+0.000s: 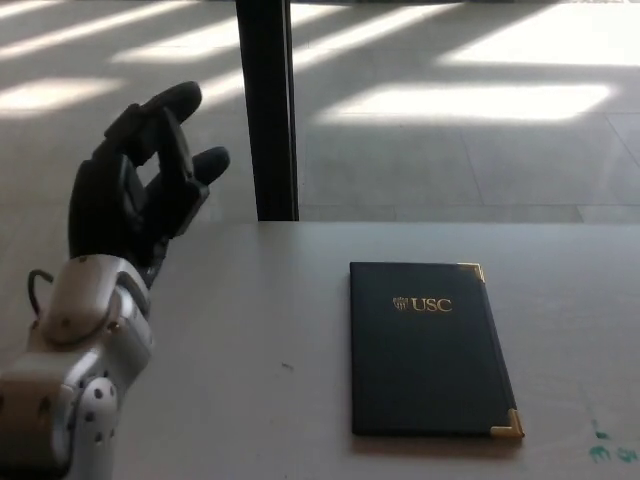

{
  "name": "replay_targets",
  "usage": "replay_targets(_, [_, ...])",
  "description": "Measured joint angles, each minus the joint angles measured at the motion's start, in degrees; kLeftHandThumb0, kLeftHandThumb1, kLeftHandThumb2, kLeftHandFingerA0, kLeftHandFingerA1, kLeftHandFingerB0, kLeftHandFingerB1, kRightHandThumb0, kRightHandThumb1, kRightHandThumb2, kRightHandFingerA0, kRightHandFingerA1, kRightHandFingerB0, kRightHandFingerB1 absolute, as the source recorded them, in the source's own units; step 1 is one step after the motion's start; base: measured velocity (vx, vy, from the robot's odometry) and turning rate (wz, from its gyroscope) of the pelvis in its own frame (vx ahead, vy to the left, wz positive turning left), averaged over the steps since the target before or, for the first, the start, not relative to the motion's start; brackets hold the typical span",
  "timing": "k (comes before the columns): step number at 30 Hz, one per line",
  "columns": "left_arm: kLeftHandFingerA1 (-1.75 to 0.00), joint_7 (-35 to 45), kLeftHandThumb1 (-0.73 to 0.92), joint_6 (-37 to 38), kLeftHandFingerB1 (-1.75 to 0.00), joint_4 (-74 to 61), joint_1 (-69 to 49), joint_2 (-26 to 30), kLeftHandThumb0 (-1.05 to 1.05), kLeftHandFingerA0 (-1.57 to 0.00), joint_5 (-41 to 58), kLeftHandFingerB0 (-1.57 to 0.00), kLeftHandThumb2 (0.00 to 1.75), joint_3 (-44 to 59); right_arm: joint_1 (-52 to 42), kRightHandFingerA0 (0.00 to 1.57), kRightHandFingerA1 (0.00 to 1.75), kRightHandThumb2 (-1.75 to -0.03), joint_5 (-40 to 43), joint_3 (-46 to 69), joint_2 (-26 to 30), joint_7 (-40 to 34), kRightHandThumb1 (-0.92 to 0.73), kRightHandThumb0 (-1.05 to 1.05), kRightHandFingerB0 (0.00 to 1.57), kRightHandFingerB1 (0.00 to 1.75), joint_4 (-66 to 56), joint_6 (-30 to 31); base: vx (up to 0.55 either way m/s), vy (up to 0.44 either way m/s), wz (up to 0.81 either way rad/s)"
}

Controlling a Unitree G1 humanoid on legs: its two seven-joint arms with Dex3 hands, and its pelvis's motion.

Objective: The robot uses its left hand to push the cover of the diary kept in the middle of the desk to close it

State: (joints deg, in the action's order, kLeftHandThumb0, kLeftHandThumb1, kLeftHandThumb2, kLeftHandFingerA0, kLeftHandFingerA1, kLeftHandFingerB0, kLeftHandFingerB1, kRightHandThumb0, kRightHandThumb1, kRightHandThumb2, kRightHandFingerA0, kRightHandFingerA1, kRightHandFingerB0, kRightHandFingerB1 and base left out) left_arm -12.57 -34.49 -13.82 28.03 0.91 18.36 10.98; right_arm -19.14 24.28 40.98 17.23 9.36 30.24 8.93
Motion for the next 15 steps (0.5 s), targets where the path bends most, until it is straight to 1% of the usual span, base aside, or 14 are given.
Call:
replay_targets(1, [-0.43, 0.00, 0.92, 0.14, -0.41, 1.54, -1.04, 2.00, -0.84, -0.39, -0.04, -0.33, 0.74, 2.50, 0.10, 0.67, 0.95, -1.21, 0.01, 0.00, 0.00, 0.00, -0.70, -0.87, 0.60, 0.76, 0.04, 0.00, 0.00, 0.000, 0.00])
replay_targets(2, [-0.45, -0.01, 0.92, 0.31, -0.43, 2.69, -1.74, 3.15, -0.77, -0.46, -0.05, -0.37, 0.77, 4.17, 0.10, 0.64, 1.00, -0.70, 0.01, 0.00, 0.00, 0.00, -0.92, -0.96, 0.61, 0.74, 0.06, 0.00, 0.00, 0.000, 0.00])
replay_targets(4, [-0.45, -0.07, 0.92, 0.79, -0.43, 5.25, -3.01, 5.23, -0.77, -0.46, -0.06, -0.37, 0.77, 7.21, 0.12, 0.64, 1.00, -0.70, 0.01, 0.00, 0.00, 0.00, -0.92, -0.96, 0.61, 0.74, 0.05, 0.00, 0.00, 0.000, 0.00])
replay_targets(5, [-0.42, -0.13, 0.92, 1.30, -0.39, 7.70, -4.30, 7.06, -0.78, -0.42, -0.11, -0.31, 0.73, 9.68, 0.18, 0.66, 0.93, -1.22, 0.01, -0.04, 0.00, 0.00, -0.70, -0.83, 0.59, 0.76, 0.04, 0.00, 0.00, 0.000, 0.00])
replay_targets(6, [-0.42, -0.19, 0.92, 1.69, -0.39, 9.78, -5.42, 8.50, -0.78, -0.42, -0.13, -0.31, 0.73, 11.60, 0.22, 0.66, 0.93, -1.22, 0.00, -0.05, 0.00, 0.00, -0.70, -0.83, 0.59, 0.76, 0.03, 0.00, 0.00, 0.000, 0.00])
replay_targets(7, [-0.44, -0.26, 0.92, 2.01, -0.40, 11.25, -6.26, 9.46, -0.71, -0.44, -0.14, -0.31, 0.72, 12.96, 0.23, 0.62, 1.00, -0.69, 0.00, -0.06, 0.00, 0.00, -0.92, -0.98, 0.59, 0.75, 0.03, 0.00, 0.00, 0.000, 0.00])
replay_targets(8, [-0.44, -0.33, 0.92, 2.47, -0.40, 13.74, -7.67, 10.95, -0.71, -0.44, -0.12, -0.31, 0.72, 15.01, 0.25, 0.62, 1.00, -0.69, 0.00, -0.08, 0.00, 0.01, -0.92, -0.98, 0.59, 0.75, 0.03, 0.00, 0.00, 0.000, 0.00])
replay_targets(9, [-0.44, -0.38, 0.92, 2.77, -0.41, 15.13, -8.43, 11.66, -0.70, -0.43, -0.10, -0.31, 0.74, 16.06, 0.26, 0.69, 0.96, -1.21, -0.01, -0.09, 0.00, 0.01, -0.69, -0.89, 0.60, 0.77, 0.03, 0.00, 0.00, 0.000, 0.00])
replay_targets(10, [-0.44, -0.46, 0.92, 3.09, -0.41, 17.03, -9.46, 12.57, -0.70, -0.43, -0.11, -0.31, 0.74, 17.36, 0.25, 0.69, 0.96, -1.21, -0.01, -0.11, 0.00, 0.02, -0.69, -0.89, 0.60, 0.77, 0.03, 0.00, 0.00, 0.000, 0.00])
replay_targets(11, [-0.43, -0.52, 0.92, 3.48, -0.40, 19.01, -10.48, 13.37, -0.74, -0.45, -0.11, -0.34, 0.70, 18.74, 0.24, 0.65, 1.01, -0.68, -0.01, -0.11, 0.00, 0.02, -0.92, -0.99, 0.59, 0.75, 0.03, 0.00, 0.00, 0.000, 0.00])
replay_targets(12, [-0.43, -0.57, 0.92, 3.97, -0.40, 21.32, -11.63, 14.30, -0.74, -0.45, -0.11, -0.34, 0.70, 20.16, 0.26, 0.65, 1.01, -0.68, -0.01, -0.12, 0.00, 0.03, -0.92, -0.99, 0.59, 0.75, 0.03, 0.00, 0.00, 0.000, 0.00])
replay_targets(13, [-0.43, -0.61, 0.92, 4.30, -0.40, 22.72, -12.34, 14.75, -0.76, -0.49, -0.10, -0.37, 0.70, 21.04, 0.26, 0.62, 1.01, -0.69, 0.00, -0.12, 0.00, 0.03, -0.92, -0.99, 0.58, 0.76, 0.02, 0.00, 0.00, 0.000, 0.00])
replay_targets(14, [-0.61, -0.67, 0.74, 4.68, -0.47, 24.39, -13.16, 15.26, -0.65, -0.50, -0.09, -0.17, 1.14, 22.10, 0.26, 0.66, 0.93, -1.22, 0.01, -0.12, 0.00, 0.03, -0.70, -0.87, 0.59, 0.77, 0.02, 0.00, 0.00, 0.000, 0.00])
replay_targets(15, [-0.61, -0.85, 0.74, 5.39, -0.47, 27.17, -14.41, 15.75, -0.65, -0.50, -0.09, -0.17, 1.14, 23.75, 0.25, 0.66, 0.93, -1.22, 0.02, -0.12, 0.00, 0.04, -0.70, -0.87, 0.59, 0.77, 0.01, 0.00, 0.00, 0.000, 0.00])
